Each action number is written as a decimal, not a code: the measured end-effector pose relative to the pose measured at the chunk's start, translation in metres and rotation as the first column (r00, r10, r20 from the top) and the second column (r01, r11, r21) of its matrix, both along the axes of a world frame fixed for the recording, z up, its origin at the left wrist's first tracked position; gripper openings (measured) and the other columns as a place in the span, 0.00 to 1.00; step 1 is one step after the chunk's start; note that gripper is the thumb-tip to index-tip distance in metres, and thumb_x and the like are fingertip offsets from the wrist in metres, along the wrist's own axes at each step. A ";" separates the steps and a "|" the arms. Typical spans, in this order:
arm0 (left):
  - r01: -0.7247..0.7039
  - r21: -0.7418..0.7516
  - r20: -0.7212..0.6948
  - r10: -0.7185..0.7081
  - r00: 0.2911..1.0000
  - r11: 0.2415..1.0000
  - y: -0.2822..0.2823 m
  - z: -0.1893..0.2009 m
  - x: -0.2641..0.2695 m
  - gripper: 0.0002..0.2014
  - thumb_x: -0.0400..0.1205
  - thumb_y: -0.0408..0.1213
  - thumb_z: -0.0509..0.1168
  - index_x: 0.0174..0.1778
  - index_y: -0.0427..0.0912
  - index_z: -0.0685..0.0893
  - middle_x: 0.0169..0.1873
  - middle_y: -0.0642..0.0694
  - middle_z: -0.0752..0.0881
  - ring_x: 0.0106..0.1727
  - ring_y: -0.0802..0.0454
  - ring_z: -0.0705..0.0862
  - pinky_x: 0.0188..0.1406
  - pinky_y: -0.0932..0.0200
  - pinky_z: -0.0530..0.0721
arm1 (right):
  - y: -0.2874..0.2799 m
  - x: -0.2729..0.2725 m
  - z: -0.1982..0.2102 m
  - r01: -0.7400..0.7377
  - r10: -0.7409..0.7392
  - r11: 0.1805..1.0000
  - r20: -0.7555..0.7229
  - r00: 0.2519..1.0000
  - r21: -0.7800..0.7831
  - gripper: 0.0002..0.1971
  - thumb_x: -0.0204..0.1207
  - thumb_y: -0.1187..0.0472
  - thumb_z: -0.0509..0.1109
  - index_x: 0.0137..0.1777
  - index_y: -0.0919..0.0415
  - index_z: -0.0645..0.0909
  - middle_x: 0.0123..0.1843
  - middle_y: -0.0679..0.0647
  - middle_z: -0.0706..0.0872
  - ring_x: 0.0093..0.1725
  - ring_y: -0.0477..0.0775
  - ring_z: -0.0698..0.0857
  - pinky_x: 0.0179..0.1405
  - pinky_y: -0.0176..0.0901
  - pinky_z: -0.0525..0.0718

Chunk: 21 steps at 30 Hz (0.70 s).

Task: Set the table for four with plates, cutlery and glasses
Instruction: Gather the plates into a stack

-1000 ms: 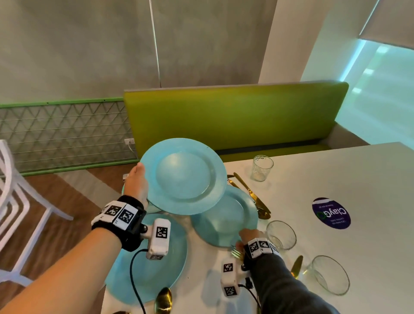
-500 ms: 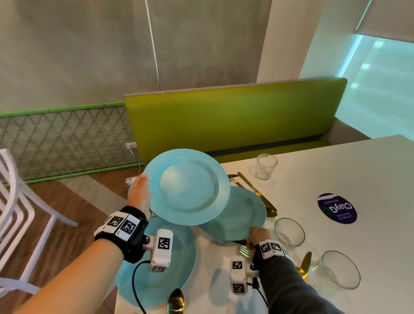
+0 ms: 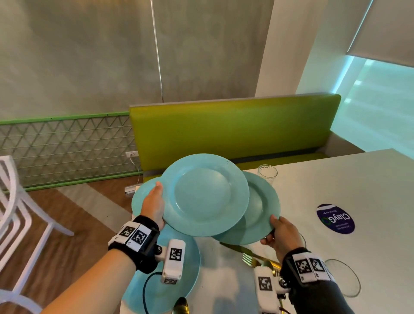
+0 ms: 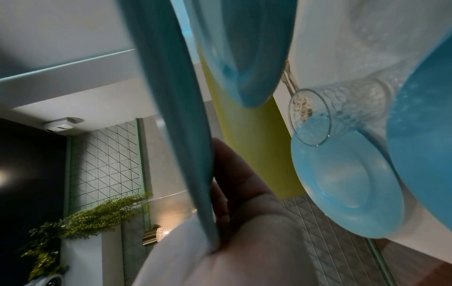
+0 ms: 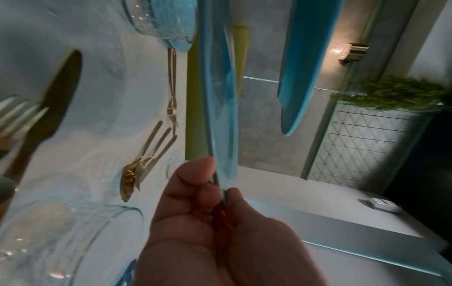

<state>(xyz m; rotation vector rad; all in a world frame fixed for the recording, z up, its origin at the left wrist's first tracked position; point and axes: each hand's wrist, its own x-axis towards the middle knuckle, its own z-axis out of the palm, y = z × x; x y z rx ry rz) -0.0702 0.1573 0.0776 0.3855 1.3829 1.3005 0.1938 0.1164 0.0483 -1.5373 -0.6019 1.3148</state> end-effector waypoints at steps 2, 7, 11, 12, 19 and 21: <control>0.018 -0.005 0.010 -0.018 1.000 1.000 0.000 -0.002 0.001 0.22 0.85 0.54 0.52 0.68 0.46 0.77 0.62 0.40 0.85 0.60 0.37 0.84 0.64 0.36 0.80 | -0.005 -0.001 0.012 -0.003 0.003 1.000 -0.002 1.000 0.023 0.13 0.86 0.63 0.54 0.42 0.64 0.75 0.27 0.57 0.68 0.23 0.51 0.65 0.16 0.40 0.76; 0.060 0.003 -0.037 -0.060 0.997 0.998 -0.002 0.002 0.005 0.21 0.86 0.51 0.49 0.69 0.47 0.75 0.63 0.42 0.83 0.63 0.39 0.82 0.66 0.39 0.79 | -0.015 -0.005 0.027 -0.009 0.015 0.997 -0.079 0.997 0.076 0.13 0.86 0.62 0.54 0.44 0.65 0.76 0.28 0.57 0.67 0.24 0.51 0.65 0.20 0.42 0.73; 0.078 0.028 -0.071 -0.075 0.995 0.997 -0.006 0.005 0.004 0.22 0.87 0.51 0.48 0.73 0.47 0.72 0.66 0.42 0.81 0.65 0.40 0.81 0.67 0.39 0.77 | -0.012 -0.014 0.029 -0.056 0.069 0.992 -0.114 0.991 0.112 0.12 0.86 0.61 0.54 0.46 0.65 0.76 0.27 0.56 0.68 0.23 0.50 0.65 0.17 0.40 0.74; 0.077 0.034 -0.078 -0.074 0.994 0.996 -0.006 0.004 0.001 0.22 0.87 0.51 0.48 0.74 0.48 0.71 0.67 0.43 0.80 0.66 0.41 0.80 0.69 0.38 0.77 | -0.010 -0.016 0.028 -0.072 0.087 0.990 -0.120 0.989 0.118 0.12 0.86 0.61 0.54 0.47 0.66 0.77 0.27 0.55 0.69 0.22 0.49 0.66 0.17 0.39 0.74; 0.100 0.106 -0.088 -0.090 0.992 0.989 -0.012 -0.001 -0.017 0.20 0.88 0.49 0.47 0.77 0.55 0.66 0.73 0.53 0.73 0.66 0.48 0.79 0.60 0.46 0.81 | -0.005 -0.046 0.024 -0.215 0.239 0.964 -0.163 0.957 0.154 0.13 0.86 0.60 0.55 0.56 0.65 0.79 0.27 0.53 0.73 0.20 0.47 0.68 0.22 0.41 0.76; 0.112 0.127 -0.069 -0.104 0.992 0.986 -0.018 -0.001 -0.025 0.22 0.88 0.46 0.47 0.80 0.56 0.58 0.68 0.62 0.65 0.63 0.55 0.73 0.59 0.50 0.77 | -0.004 -0.056 0.024 -0.262 0.287 0.951 -0.157 0.945 0.162 0.14 0.86 0.59 0.54 0.55 0.63 0.81 0.27 0.52 0.77 0.21 0.46 0.71 0.29 0.44 0.81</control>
